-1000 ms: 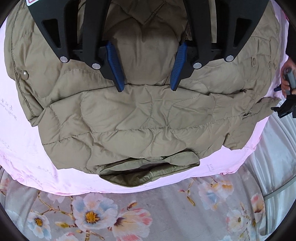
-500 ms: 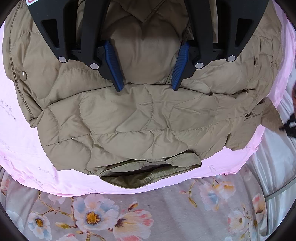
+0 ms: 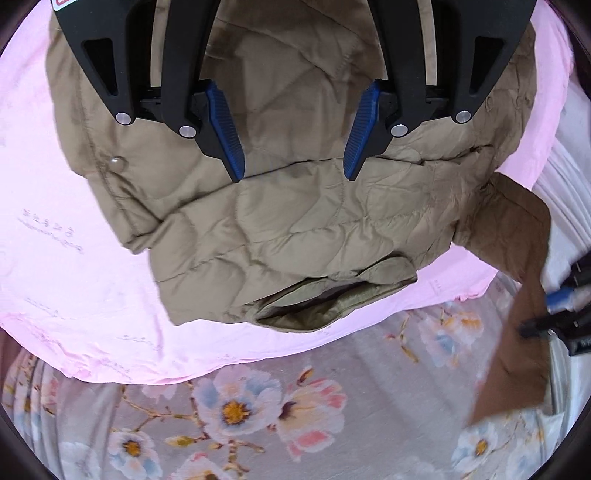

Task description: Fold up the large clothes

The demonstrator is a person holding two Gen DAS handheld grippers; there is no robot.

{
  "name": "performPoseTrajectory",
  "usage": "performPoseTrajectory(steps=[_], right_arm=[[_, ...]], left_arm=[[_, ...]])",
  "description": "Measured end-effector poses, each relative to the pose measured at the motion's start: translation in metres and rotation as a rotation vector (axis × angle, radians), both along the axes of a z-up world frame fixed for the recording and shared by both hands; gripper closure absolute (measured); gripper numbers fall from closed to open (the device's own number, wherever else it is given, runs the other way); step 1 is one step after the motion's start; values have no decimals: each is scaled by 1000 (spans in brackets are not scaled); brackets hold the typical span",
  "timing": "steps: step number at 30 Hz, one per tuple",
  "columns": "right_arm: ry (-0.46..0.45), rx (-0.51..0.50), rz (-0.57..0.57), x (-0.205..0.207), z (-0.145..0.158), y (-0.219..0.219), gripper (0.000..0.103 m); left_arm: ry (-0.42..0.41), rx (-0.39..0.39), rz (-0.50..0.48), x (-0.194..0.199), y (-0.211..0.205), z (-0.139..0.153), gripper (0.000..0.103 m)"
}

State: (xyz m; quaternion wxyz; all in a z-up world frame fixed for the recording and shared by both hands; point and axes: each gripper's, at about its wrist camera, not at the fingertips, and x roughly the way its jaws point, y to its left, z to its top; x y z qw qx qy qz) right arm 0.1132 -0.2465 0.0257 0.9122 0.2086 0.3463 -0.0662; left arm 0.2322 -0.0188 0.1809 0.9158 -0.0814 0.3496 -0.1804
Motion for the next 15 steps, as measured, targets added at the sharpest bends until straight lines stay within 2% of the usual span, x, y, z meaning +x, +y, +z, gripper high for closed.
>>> performPoseTrajectory(steps=[1,4,6,11,15], right_arm=[[-2,5,-7,-4,2,-5,46],[-6,-11,-22,-10,9,-15,41],[-1,-15,-20,-10,12,-20,40],[-1,68,4,11,16,-32,35],[47,125,31,39,10,-34,34]], left_arm=[[31,-20,-5,-4,-5,-16,36],[89,-57,6,-2,0,-43,32],[147,-97,41,2,18,-58,29],[286,-215,182,19,82,-95,29],[379,-299,293,35,130,-120,29]])
